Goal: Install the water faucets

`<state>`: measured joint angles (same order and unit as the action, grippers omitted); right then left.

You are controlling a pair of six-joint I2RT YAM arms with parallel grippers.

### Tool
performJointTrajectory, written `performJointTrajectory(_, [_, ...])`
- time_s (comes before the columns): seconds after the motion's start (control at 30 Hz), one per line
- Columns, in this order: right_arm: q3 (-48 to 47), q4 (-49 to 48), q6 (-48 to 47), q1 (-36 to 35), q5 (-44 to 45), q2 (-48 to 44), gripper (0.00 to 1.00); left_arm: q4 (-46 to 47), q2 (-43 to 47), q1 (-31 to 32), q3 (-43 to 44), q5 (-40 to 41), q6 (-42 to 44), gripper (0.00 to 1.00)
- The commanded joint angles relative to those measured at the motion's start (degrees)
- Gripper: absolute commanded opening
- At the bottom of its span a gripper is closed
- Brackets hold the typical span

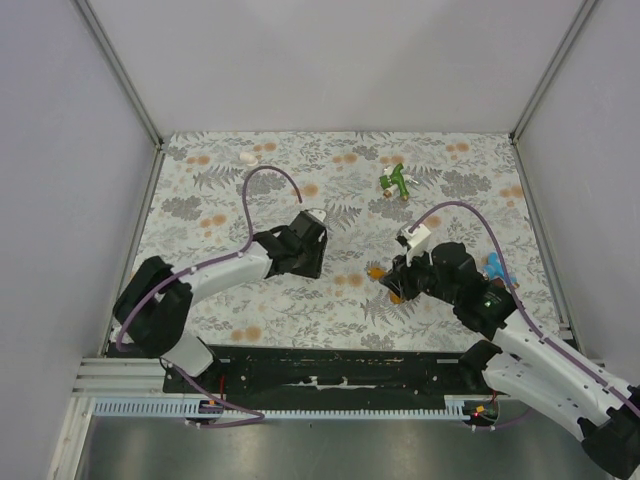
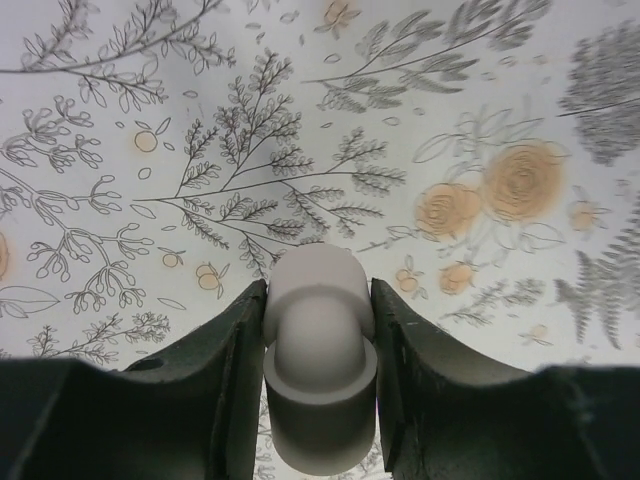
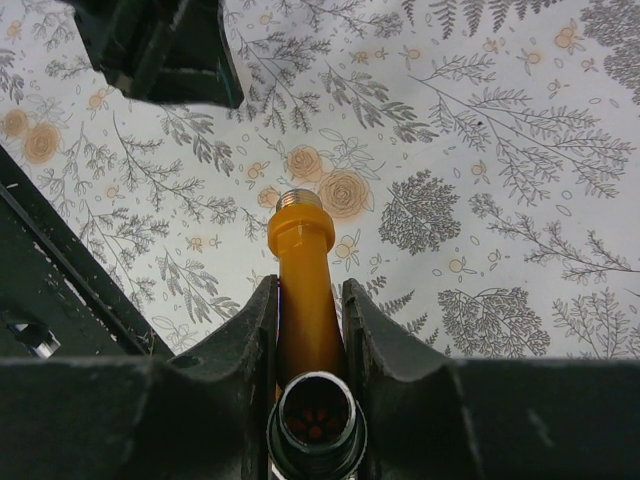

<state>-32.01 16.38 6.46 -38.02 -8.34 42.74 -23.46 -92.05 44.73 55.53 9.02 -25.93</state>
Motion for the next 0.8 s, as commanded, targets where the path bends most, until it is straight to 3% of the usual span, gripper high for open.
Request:
performJointTrajectory(0.0, [-3.4, -3.7, -0.9, 0.0, -3.5, 1.7, 0.00, 3.6, 10.5, -1.2, -0.1, -4.9, 1.2, 0.02])
performJointTrajectory(0.37, [-5.2, -15.9, -3.6, 0.0, -10.0, 4.6, 0.00, 8.9, 27.7, -15.6, -1.1, -30.9, 1.1, 0.02])
performJointTrajectory(0.6, [-6.6, -26.0, -5.4, -0.1, -12.0, 5.5, 0.00, 11.9, 30.5, -19.0, 2.2, -42.4, 1.9, 0.02])
performJointTrajectory(0.77, [-10.0, -27.5, -11.5, -0.1, -16.7, 6.2, 0.00, 23.1, 29.2, -19.4, 3.2, -54.5, -5.5, 0.02])
